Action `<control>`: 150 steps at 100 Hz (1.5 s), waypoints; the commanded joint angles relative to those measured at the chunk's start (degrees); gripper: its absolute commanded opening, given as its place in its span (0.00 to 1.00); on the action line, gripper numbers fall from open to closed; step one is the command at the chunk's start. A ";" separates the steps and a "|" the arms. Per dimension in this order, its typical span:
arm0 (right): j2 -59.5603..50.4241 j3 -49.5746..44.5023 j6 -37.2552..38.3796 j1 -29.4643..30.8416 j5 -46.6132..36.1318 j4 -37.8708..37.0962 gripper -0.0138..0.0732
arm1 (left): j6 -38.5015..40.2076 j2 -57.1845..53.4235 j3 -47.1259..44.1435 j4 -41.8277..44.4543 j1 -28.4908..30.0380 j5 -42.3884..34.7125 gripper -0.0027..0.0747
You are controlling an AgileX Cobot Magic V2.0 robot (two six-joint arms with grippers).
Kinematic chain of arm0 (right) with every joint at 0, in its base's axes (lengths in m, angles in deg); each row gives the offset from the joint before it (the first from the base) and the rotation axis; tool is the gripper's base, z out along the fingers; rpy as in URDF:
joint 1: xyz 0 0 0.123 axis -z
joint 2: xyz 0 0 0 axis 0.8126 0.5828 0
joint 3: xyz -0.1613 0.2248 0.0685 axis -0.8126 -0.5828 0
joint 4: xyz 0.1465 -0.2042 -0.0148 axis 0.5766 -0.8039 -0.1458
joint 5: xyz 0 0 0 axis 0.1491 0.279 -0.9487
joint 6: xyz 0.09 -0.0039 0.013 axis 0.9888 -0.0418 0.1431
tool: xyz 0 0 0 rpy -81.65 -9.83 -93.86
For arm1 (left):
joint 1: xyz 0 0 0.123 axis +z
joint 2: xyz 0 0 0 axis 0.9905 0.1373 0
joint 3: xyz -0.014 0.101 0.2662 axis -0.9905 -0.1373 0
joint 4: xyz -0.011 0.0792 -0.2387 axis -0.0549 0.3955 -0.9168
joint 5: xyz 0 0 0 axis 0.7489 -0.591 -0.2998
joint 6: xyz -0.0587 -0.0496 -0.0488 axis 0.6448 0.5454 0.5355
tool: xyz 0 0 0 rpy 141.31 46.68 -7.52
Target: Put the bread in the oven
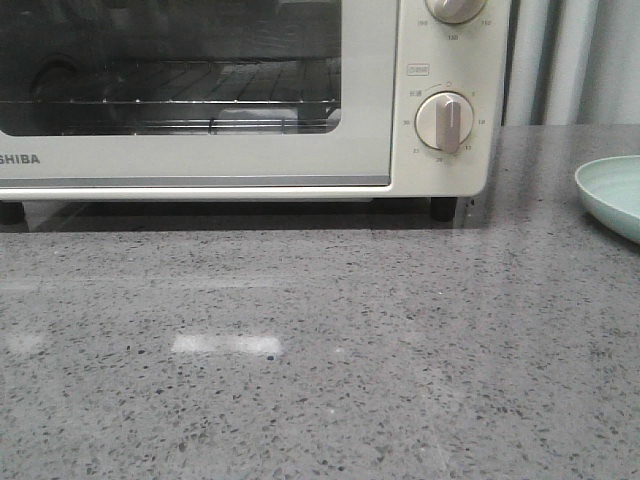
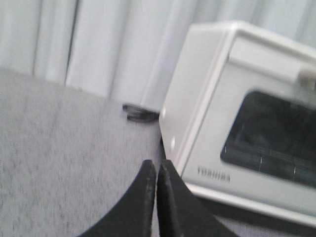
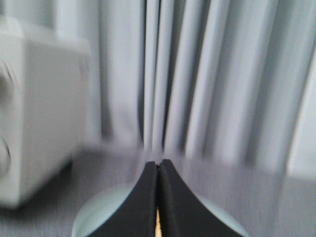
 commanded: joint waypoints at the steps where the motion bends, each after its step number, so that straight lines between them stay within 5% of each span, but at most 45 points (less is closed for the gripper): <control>1: -1.34 -0.62 0.60 0.45 -14.09 0.09 0.10 | 0.02 -1.68 -1.33 -1.49 -0.41 -8.90 0.01; 18: -1.34 -0.62 5.79 0.45 -20.31 6.01 0.10 | 0.64 -1.68 -1.33 -5.61 -0.41 -14.61 0.01; 33: -1.24 -0.62 12.37 0.45 -17.89 7.43 0.10 | 0.77 -1.68 -1.33 -7.11 -0.41 -15.63 0.01; 65: -1.24 3.78 18.40 0.45 1.95 6.16 0.10 | 0.89 -1.57 1.98 -8.74 -0.41 -6.17 0.01; 103: 8.98 24.18 14.08 0.45 34.78 4.99 0.10 | -3.36 0.94 16.05 -2.44 -0.78 8.12 0.01; 127: 17.74 36.46 5.00 0.45 48.66 11.08 0.10 | -13.60 6.18 23.10 -10.35 -6.17 11.86 0.01; 150: 22.33 46.19 4.36 0.45 52.82 11.85 0.10 | -19.32 15.27 30.28 -14.60 -13.75 11.86 0.01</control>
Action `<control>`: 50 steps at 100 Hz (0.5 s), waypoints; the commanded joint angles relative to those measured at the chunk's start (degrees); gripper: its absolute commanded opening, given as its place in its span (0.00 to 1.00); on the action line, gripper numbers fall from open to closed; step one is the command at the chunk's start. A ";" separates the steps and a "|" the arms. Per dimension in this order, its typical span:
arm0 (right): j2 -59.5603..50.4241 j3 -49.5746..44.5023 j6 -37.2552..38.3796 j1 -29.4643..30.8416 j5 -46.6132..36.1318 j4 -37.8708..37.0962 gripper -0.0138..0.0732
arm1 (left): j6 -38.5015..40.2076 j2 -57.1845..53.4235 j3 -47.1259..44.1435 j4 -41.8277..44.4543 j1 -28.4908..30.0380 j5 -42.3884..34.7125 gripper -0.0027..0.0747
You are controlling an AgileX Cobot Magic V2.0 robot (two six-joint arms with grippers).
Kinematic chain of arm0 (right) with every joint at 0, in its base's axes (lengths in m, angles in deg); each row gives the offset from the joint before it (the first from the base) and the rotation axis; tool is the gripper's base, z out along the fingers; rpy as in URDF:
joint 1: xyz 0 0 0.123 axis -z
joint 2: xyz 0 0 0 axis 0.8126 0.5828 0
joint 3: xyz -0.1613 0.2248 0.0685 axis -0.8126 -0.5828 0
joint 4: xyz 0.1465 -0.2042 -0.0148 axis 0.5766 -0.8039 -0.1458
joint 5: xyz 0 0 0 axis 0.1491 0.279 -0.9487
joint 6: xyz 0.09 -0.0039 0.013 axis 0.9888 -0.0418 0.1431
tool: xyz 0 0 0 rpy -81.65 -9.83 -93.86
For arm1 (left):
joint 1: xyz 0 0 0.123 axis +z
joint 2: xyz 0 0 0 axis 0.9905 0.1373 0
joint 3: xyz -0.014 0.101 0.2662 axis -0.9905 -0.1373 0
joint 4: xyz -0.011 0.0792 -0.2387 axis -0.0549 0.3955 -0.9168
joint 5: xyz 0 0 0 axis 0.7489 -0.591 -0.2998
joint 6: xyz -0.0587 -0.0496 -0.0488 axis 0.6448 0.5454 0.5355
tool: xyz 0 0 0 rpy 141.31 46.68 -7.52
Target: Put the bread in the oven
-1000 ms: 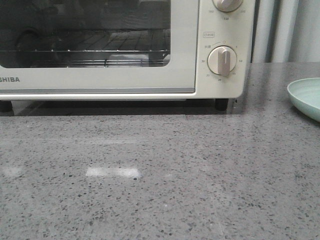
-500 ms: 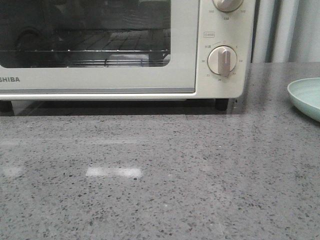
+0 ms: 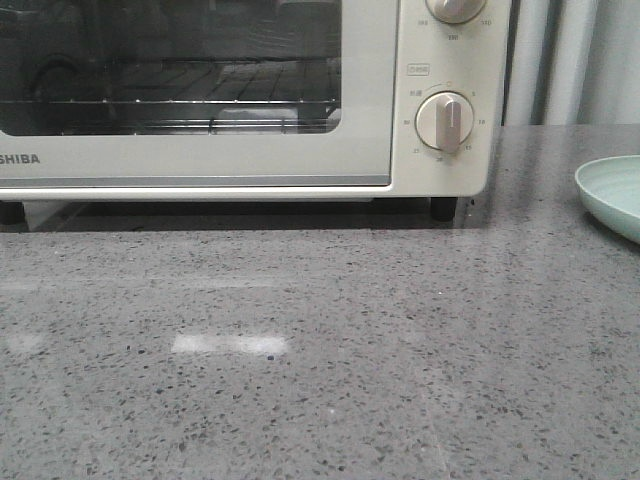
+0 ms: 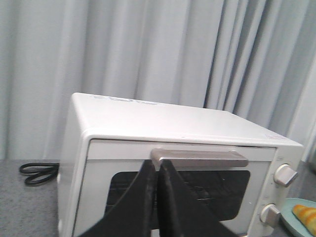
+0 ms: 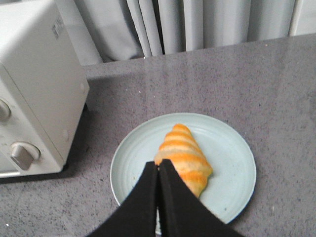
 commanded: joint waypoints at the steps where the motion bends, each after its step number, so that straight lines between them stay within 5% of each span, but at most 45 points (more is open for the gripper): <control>1: 2.20 4.57 -1.24 0.45 -2.74 0.01 0.10 | -1.25 4.89 4.76 -1.89 -2.70 -3.19 0.01; 20: 3.01 7.89 -4.44 0.45 -5.53 0.01 0.10 | -1.25 16.20 13.21 -1.78 -8.43 -2.01 0.01; 50: 7.87 15.16 -4.44 0.45 2.07 0.63 0.10 | -1.49 35.58 27.06 0.33 -13.90 4.67 0.01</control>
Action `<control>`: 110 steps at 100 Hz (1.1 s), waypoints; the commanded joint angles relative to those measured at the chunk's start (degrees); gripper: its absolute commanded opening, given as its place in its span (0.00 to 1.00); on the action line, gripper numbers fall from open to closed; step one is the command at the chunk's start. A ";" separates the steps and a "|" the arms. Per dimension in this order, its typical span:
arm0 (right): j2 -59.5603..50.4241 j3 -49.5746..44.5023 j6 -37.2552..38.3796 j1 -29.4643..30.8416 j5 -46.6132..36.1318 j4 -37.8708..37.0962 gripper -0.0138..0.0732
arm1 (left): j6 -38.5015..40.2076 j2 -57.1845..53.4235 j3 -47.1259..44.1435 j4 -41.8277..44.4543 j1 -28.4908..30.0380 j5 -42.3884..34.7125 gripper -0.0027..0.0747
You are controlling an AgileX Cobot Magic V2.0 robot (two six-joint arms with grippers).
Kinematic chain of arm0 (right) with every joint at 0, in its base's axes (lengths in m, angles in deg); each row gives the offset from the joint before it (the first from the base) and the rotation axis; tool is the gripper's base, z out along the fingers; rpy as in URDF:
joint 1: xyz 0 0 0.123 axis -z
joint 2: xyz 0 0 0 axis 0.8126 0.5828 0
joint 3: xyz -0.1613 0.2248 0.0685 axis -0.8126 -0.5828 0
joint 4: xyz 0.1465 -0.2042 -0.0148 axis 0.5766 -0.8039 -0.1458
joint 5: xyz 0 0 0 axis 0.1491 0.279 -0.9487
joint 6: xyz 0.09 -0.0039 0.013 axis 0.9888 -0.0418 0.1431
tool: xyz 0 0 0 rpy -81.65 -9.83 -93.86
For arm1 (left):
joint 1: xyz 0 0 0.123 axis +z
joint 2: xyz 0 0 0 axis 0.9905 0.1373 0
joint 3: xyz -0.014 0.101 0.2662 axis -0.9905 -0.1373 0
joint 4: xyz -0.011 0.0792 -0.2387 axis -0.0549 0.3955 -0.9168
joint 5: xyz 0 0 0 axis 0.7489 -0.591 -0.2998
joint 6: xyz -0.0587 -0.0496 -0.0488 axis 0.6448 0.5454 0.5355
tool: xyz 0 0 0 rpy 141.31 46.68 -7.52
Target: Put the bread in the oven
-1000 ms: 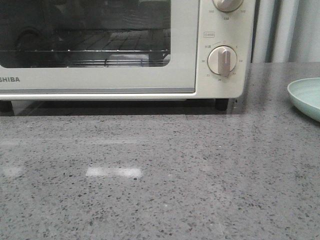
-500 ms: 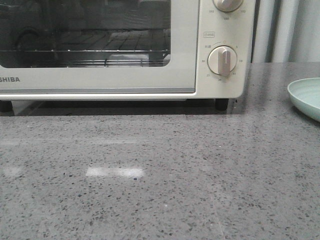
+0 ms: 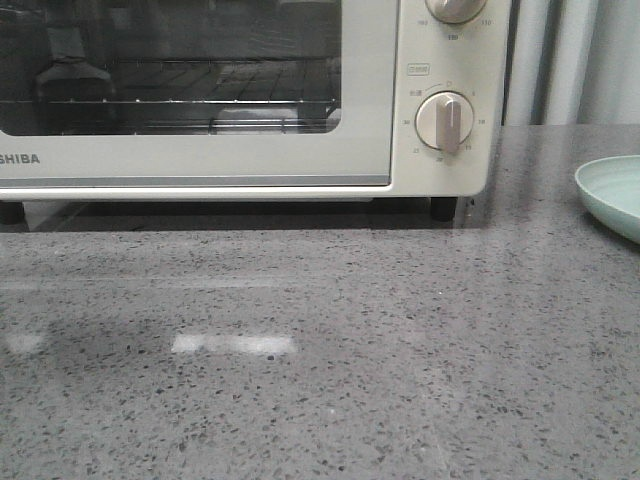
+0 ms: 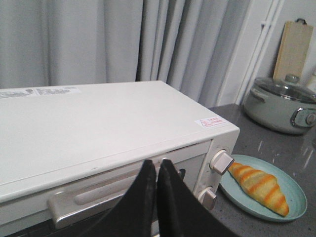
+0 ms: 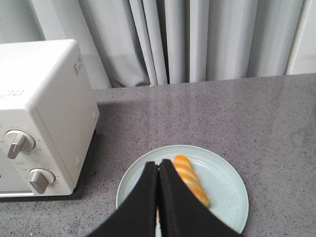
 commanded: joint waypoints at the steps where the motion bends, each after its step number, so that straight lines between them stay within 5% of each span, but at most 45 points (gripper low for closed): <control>1: 3.15 3.65 -0.89 0.45 -2.45 0.33 0.10 | -0.19 5.04 5.01 -0.33 -0.73 -0.08 0.01; 32: 9.43 7.83 -0.89 0.45 1.00 0.66 0.10 | -0.19 16.53 11.21 -1.59 -0.73 1.83 0.01; 110: 9.41 7.83 -0.89 0.45 0.48 0.66 0.10 | -0.09 22.98 11.21 2.53 -0.73 3.41 0.01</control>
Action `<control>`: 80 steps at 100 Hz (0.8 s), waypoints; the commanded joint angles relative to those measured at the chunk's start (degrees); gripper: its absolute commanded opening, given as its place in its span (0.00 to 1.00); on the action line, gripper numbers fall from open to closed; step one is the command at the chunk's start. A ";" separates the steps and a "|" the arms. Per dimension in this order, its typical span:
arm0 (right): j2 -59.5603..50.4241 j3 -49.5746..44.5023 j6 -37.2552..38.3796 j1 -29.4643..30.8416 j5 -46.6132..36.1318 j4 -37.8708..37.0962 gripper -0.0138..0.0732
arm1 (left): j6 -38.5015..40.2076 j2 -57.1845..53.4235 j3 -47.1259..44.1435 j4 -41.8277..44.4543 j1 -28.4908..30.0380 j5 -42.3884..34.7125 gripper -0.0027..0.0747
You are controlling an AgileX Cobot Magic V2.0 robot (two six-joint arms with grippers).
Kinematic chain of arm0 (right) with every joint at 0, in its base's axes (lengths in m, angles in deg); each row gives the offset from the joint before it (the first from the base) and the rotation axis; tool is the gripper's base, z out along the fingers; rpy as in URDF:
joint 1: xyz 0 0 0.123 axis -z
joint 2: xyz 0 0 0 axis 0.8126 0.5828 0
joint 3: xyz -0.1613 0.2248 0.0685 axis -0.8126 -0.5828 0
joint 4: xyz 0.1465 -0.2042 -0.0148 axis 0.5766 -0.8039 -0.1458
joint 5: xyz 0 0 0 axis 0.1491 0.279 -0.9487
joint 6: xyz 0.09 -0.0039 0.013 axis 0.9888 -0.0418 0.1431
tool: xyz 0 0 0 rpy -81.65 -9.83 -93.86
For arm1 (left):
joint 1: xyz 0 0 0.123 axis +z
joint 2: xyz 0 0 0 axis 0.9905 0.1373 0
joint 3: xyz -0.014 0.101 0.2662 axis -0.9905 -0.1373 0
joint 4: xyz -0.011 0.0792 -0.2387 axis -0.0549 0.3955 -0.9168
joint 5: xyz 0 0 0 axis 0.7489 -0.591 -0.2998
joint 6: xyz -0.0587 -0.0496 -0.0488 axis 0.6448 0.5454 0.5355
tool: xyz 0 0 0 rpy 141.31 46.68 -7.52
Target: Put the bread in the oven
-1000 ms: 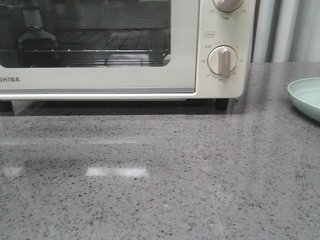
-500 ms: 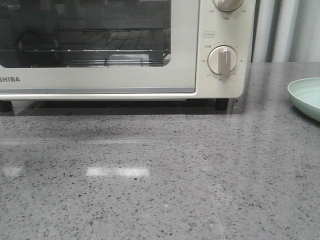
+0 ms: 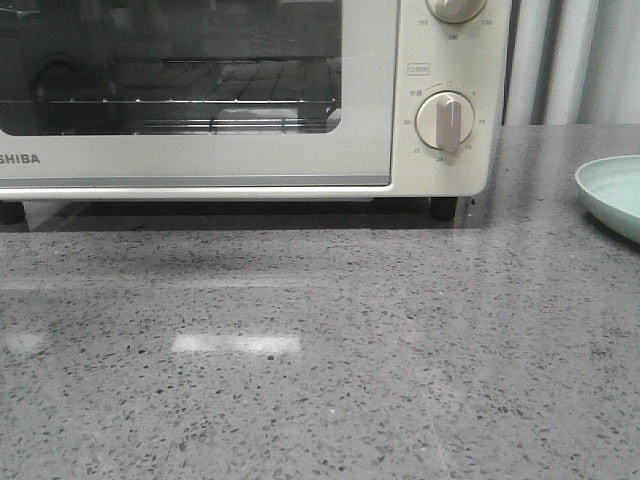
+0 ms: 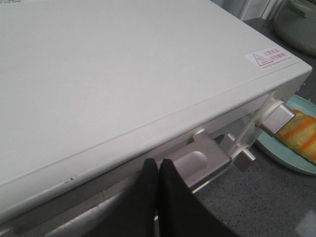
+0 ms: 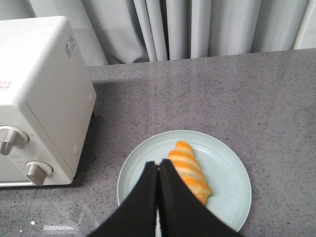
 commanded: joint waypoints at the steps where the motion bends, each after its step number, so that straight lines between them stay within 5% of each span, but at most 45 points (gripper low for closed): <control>1: 0.76 1.75 -0.85 0.45 -4.00 0.11 0.10 | -0.09 -0.65 1.80 0.07 -0.50 -1.68 0.01; 80: 0.66 1.75 -0.85 0.45 -3.79 0.11 0.10 | 0.65 -1.57 -5.44 -0.25 -1.16 4.33 0.01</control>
